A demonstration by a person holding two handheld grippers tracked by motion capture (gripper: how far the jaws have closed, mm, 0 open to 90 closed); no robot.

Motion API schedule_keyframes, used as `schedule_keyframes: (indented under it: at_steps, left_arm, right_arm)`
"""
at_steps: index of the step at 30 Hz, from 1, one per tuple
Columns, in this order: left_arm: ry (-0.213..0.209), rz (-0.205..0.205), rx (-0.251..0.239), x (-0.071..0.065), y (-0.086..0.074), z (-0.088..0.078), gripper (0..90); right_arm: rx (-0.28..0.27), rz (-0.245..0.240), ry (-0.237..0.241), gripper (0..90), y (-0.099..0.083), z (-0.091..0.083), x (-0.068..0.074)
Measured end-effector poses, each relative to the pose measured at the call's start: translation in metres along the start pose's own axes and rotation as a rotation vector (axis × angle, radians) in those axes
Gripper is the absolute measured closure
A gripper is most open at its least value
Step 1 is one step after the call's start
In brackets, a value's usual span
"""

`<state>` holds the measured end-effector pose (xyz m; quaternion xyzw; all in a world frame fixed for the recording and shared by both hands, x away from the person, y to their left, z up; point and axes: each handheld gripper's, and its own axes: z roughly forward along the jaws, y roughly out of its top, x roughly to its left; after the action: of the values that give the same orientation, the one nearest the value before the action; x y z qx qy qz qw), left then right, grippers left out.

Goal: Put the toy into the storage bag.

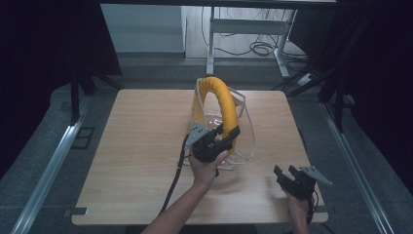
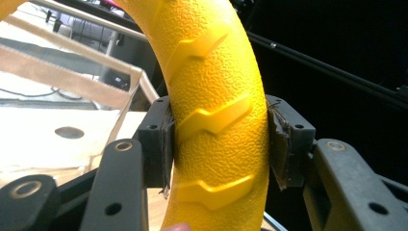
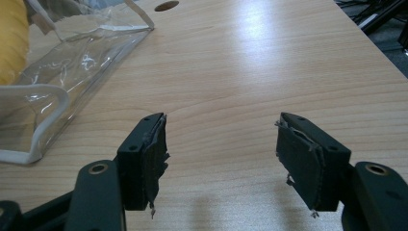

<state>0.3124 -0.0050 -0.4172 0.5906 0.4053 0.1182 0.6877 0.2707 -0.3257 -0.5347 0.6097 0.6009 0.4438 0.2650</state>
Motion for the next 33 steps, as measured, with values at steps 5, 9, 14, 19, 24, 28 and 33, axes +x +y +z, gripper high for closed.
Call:
schedule_keyframes:
  at_steps: [5,9,14,19,24,28,33]
  left_arm:
    - [0.021,-0.003,0.007,0.001,-0.007,0.001,50.1]
    - [0.035,0.001,0.011,0.001,-0.008,0.001,49.5]
    - [0.048,0.006,-0.005,0.001,-0.006,-0.002,43.6]
    - [0.036,-0.008,-0.004,0.006,0.0,-0.01,37.2]
    - [0.035,-0.016,-0.003,0.014,0.008,-0.022,34.4]
    - [0.036,-0.018,0.013,0.023,0.012,-0.034,33.2]
    - [0.046,-0.02,0.029,0.038,0.014,-0.051,33.3]
  right_arm:
    - [0.008,-0.003,0.006,35.0,0.0,0.0,0.001]
    - [0.004,0.0,0.004,34.9,0.0,0.0,0.001]
    - [0.004,-0.001,0.005,34.9,0.0,0.0,0.001]
    - [0.009,-0.003,0.008,34.9,0.0,0.0,0.001]
    - [0.009,-0.005,0.008,34.8,0.0,0.0,0.001]
    - [0.006,-0.004,0.006,34.8,-0.001,0.0,0.002]
    - [0.012,-0.009,0.01,34.8,-0.001,0.0,0.003]
